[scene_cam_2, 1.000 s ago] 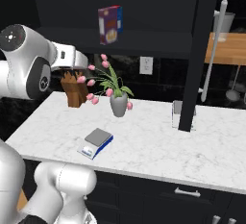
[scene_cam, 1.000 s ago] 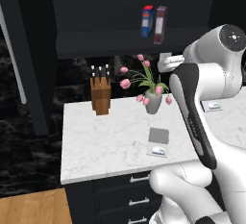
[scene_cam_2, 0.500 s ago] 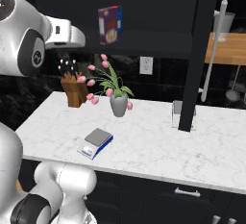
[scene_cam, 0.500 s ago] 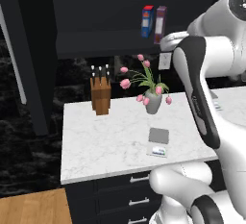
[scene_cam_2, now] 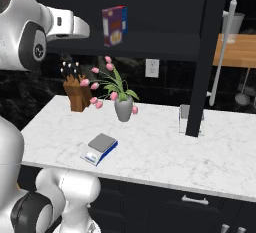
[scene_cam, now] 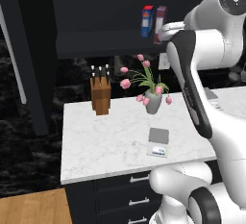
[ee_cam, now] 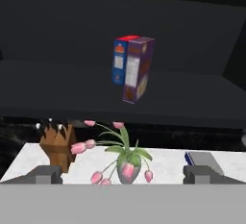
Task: Pick the cereal and place it on the digital scale for weighing, and close the cabinet.
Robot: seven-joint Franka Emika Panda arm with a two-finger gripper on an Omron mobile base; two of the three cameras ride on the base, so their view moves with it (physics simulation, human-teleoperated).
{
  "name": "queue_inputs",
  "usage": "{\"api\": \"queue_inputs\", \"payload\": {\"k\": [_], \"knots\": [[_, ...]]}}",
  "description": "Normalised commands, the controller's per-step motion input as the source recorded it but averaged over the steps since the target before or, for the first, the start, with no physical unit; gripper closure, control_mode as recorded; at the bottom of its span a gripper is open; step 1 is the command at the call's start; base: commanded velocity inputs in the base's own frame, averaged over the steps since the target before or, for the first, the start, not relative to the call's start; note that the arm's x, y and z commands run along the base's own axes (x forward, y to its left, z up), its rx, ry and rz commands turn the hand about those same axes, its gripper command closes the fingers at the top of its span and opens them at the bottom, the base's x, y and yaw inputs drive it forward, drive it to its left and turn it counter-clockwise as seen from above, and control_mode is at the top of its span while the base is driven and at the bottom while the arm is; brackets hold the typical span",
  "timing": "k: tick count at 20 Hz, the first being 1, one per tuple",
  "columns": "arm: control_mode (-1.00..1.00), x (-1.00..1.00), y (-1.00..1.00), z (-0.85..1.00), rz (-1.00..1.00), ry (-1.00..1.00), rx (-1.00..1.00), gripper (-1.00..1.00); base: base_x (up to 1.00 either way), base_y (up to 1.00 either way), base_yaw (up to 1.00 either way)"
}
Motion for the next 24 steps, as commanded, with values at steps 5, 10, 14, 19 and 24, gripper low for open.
{"api": "queue_inputs", "payload": {"k": [5, 10, 14, 19, 24], "knots": [[-1.00, 0.49, 0.00, -0.01, -0.16, -0.11, 0.00, -1.00, 0.00, 0.00, 0.00], [-1.00, 0.61, 0.00, 0.00, -0.14, 0.00, 0.00, -1.00, 0.00, 0.00, 0.00], [-1.00, 0.52, 0.00, 0.00, -0.08, 0.00, 0.00, -1.00, 0.00, 0.00, 0.00], [-1.00, 0.48, -0.09, 0.00, 0.00, 0.00, 0.00, -1.00, 0.00, 0.00, 0.00], [-1.00, 0.39, -0.14, 0.00, 0.00, 0.00, 0.00, -1.00, 0.00, 0.00, 0.00]]}}
